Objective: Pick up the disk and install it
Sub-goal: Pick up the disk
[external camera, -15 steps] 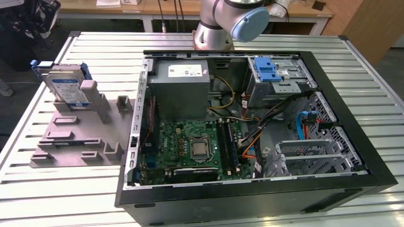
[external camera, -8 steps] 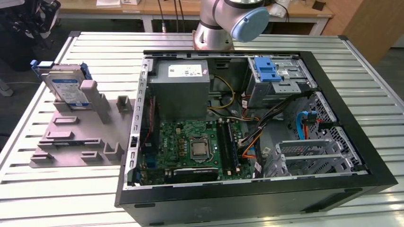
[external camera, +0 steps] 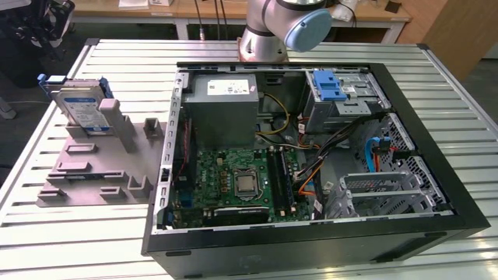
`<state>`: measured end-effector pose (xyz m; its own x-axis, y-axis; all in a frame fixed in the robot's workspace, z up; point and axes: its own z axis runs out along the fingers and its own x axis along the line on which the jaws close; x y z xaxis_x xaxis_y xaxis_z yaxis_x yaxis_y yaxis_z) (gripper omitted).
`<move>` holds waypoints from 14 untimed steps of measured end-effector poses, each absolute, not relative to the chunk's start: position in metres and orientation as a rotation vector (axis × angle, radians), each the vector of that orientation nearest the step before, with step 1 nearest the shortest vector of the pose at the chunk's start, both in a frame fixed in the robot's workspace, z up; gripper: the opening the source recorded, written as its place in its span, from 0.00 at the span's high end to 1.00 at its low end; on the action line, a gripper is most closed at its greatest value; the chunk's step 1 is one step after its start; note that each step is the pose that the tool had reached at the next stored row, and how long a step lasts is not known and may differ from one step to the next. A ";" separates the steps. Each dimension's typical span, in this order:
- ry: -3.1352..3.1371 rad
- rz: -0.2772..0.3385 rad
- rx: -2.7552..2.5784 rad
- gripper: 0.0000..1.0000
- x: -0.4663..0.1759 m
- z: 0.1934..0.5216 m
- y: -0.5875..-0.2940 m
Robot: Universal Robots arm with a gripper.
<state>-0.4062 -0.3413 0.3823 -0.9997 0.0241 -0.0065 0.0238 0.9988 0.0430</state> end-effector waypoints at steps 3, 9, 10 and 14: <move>3.134 0.067 0.034 0.89 -0.406 0.382 -0.341; 3.134 0.067 0.028 0.89 -0.406 0.382 -0.341; 3.134 0.067 0.027 0.89 -0.406 0.382 -0.341; 3.134 0.067 0.023 0.89 -0.406 0.382 -0.341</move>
<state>-0.4062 -0.3413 0.3823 -0.9999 0.0149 -0.0065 0.0147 0.9990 0.0430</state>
